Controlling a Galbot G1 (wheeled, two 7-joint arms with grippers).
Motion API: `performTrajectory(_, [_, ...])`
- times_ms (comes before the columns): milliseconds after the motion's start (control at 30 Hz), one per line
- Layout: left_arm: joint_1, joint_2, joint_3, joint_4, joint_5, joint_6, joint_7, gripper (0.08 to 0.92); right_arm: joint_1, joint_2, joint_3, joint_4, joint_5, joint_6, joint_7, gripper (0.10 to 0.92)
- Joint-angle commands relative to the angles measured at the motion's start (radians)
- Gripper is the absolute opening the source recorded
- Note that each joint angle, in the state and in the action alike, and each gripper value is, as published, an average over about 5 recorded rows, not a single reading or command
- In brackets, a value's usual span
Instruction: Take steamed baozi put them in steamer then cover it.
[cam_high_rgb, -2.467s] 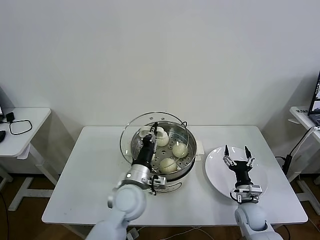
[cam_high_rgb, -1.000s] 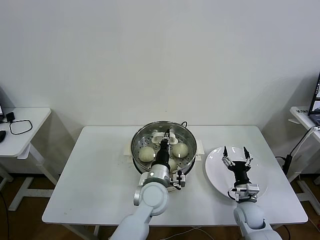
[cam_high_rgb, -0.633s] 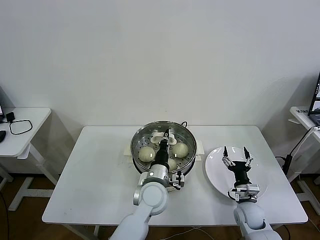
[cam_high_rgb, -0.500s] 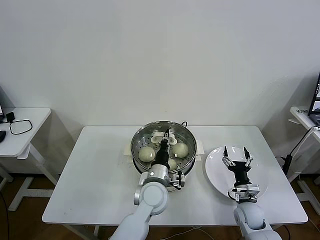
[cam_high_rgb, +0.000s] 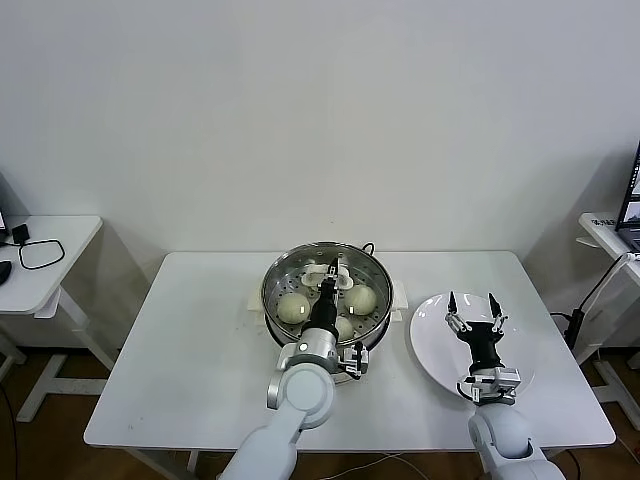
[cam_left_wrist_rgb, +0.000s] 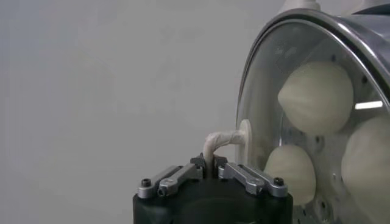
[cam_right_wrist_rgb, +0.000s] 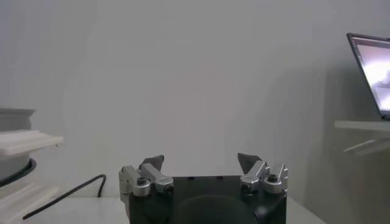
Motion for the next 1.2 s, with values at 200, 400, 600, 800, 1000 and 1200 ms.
performTrajectory(200, [0.016,-0.001,-0.004,-0.015,0.018,-0.004,-0.002,0.214,-0.005,0.0,-0.004,0.002,0.003,0.004,-0.007,0.823])
performTrajectory(400, [0.043,0.018,-0.011,-0.069,-0.007,-0.001,-0.001,0.375,-0.003,-0.006,-0.005,0.005,0.005,0.003,-0.007,0.823])
performTrajectory(600, [0.092,0.052,-0.018,-0.161,-0.053,0.003,0.003,0.547,0.007,-0.009,-0.011,0.005,0.006,0.0,-0.003,0.823])
performTrajectory(800, [0.147,0.089,-0.011,-0.233,-0.107,0.011,0.013,0.709,0.02,-0.008,-0.026,0.004,0.005,-0.003,-0.001,0.823])
performTrajectory(1000, [0.176,0.113,-0.036,-0.317,-0.236,0.014,-0.006,0.8,0.027,-0.008,-0.031,0.003,0.002,-0.002,-0.002,0.823])
performTrajectory(1200, [0.136,0.139,-0.152,-0.376,-0.764,0.02,-0.143,0.823,0.005,-0.02,-0.029,0.022,0.015,-0.003,-0.029,0.823])
